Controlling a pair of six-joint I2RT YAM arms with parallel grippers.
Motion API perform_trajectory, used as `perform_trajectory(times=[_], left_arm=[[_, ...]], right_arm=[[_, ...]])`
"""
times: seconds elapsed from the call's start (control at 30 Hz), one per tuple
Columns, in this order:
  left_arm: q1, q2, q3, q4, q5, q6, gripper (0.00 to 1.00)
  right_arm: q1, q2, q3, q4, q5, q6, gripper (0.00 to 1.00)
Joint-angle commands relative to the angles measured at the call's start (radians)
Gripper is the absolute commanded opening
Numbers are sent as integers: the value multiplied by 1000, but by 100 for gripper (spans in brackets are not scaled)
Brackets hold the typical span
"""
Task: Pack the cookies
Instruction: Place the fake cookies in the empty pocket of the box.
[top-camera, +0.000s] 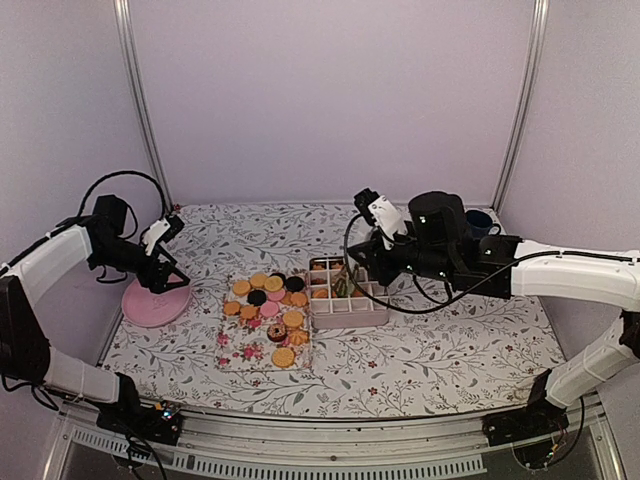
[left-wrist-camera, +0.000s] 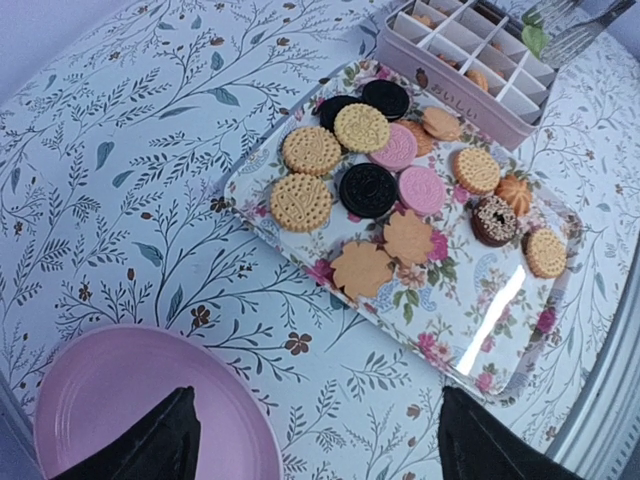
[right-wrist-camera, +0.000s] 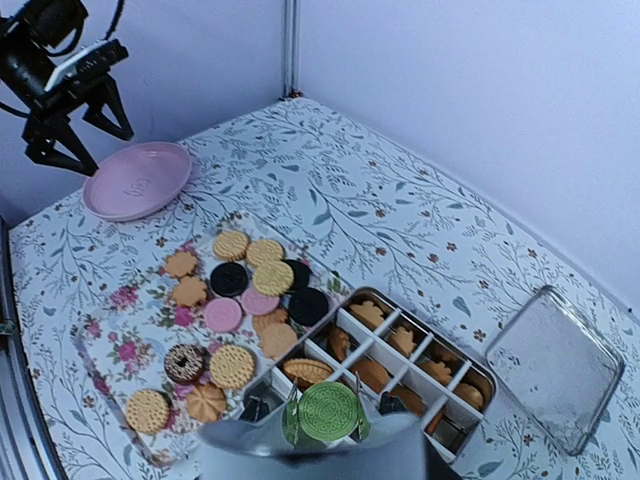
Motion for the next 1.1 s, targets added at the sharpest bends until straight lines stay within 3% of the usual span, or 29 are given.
perform_trajectory(times=[0.0, 0.43, 1.07], left_arm=[[8, 18, -22, -8, -7, 41, 82], [6, 25, -15, 1, -19, 37, 82], [1, 25, 8, -16, -16, 56, 83]], right_arm=[[-56, -92, -70, -64, 74, -43, 24], [-157, -77, -80, -51, 42, -84, 25], [-173, -38, -89, -18, -13, -69, 38]])
